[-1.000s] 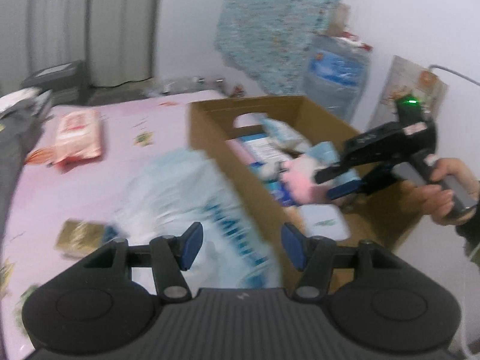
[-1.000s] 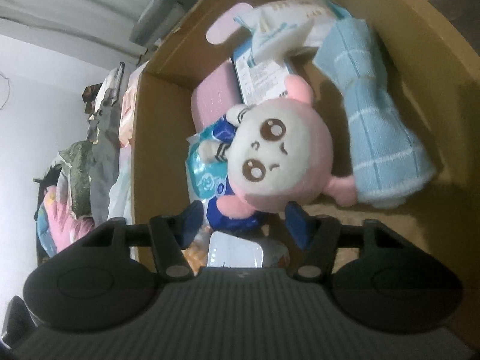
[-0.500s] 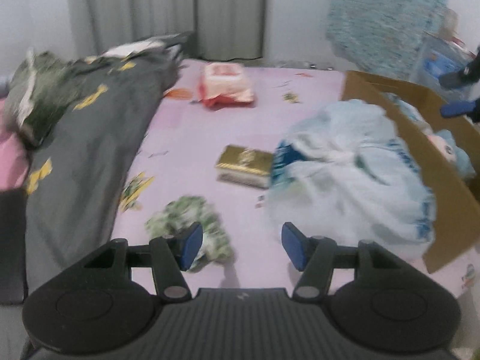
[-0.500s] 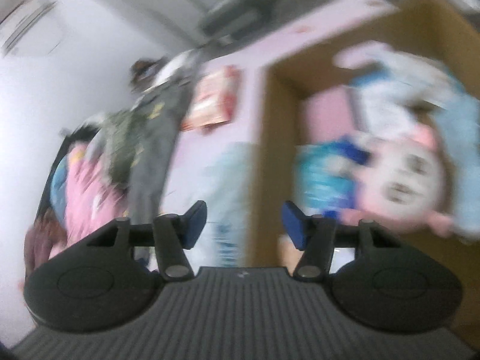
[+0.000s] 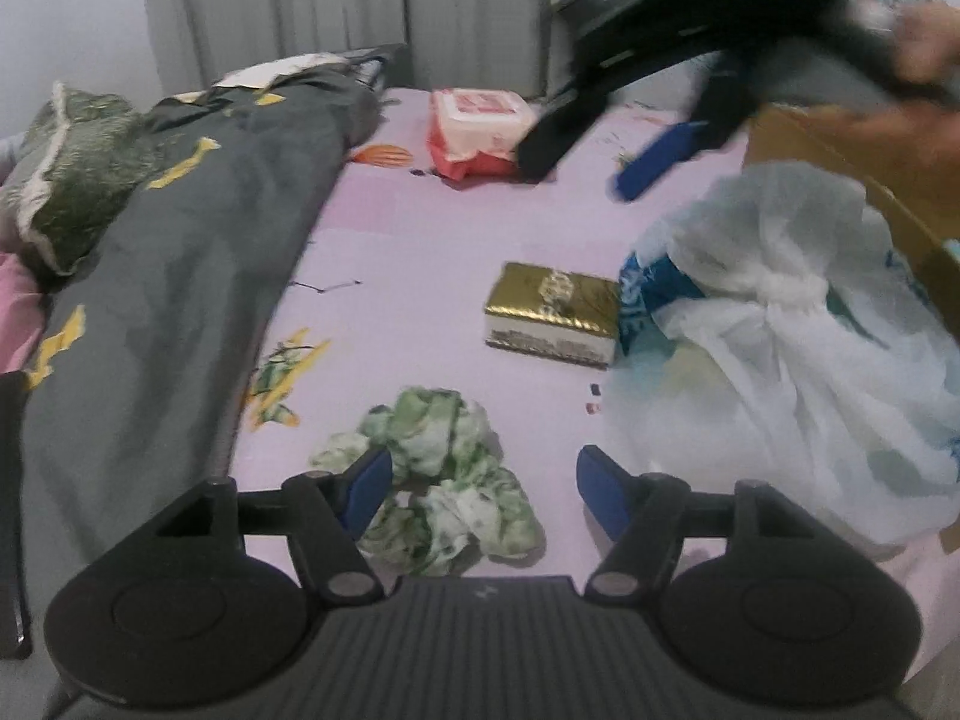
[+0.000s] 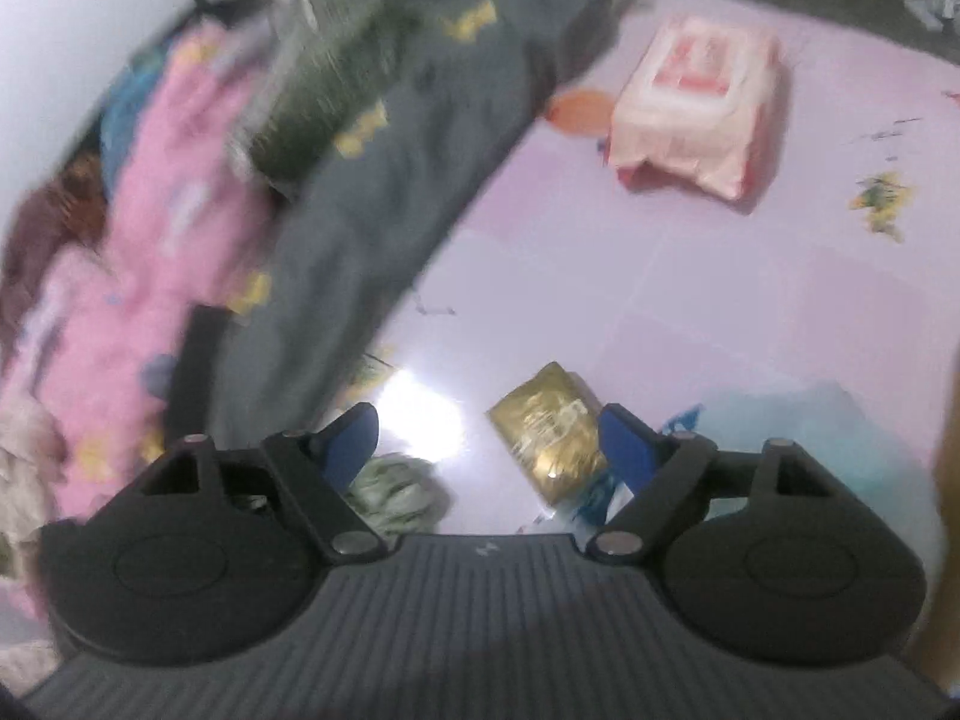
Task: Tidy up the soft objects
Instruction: 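Close the left tool on the green scrunchie while the right tool grasps the gold packet, then carry the scrunchie with the left tool and the packet with the right tool into the box, then open both tools to release the scrunchie and packet in the box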
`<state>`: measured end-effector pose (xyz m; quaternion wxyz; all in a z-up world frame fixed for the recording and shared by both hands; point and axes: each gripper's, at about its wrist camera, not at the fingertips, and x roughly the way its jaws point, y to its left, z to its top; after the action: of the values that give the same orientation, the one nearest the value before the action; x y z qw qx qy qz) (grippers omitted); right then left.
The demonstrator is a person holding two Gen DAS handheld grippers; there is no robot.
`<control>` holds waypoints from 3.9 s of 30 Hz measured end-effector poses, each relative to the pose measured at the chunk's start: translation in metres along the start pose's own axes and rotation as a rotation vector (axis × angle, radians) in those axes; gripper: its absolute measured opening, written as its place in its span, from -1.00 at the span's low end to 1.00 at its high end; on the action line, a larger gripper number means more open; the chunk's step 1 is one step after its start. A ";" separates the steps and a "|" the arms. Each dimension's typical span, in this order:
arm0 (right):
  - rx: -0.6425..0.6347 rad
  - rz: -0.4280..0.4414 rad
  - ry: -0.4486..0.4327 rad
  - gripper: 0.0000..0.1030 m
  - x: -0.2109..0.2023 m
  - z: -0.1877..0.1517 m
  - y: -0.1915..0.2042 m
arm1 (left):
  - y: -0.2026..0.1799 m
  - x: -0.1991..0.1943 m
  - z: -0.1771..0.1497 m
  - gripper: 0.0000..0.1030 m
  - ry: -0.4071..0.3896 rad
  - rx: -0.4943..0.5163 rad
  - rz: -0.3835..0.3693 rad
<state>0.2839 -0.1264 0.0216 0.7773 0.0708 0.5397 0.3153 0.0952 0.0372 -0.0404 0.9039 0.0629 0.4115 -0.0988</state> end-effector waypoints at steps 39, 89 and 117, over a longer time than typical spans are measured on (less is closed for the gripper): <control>0.120 0.041 -0.219 0.02 -0.111 -0.052 -0.029 | -0.046 -0.082 0.067 -0.67 -0.276 0.048 -0.143; 0.667 0.171 -0.347 -0.05 -0.244 -0.299 -0.178 | -0.286 -0.077 0.052 -0.65 -0.205 0.432 -0.648; 0.637 -0.302 -0.525 0.45 -0.265 -0.343 -0.188 | -0.235 -0.088 0.061 0.80 -0.148 0.294 -0.532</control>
<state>0.0008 -0.5045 0.0083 0.8649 0.3051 0.3985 -0.0127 0.0293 -0.1917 0.0584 0.8551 0.0755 0.3277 -0.3947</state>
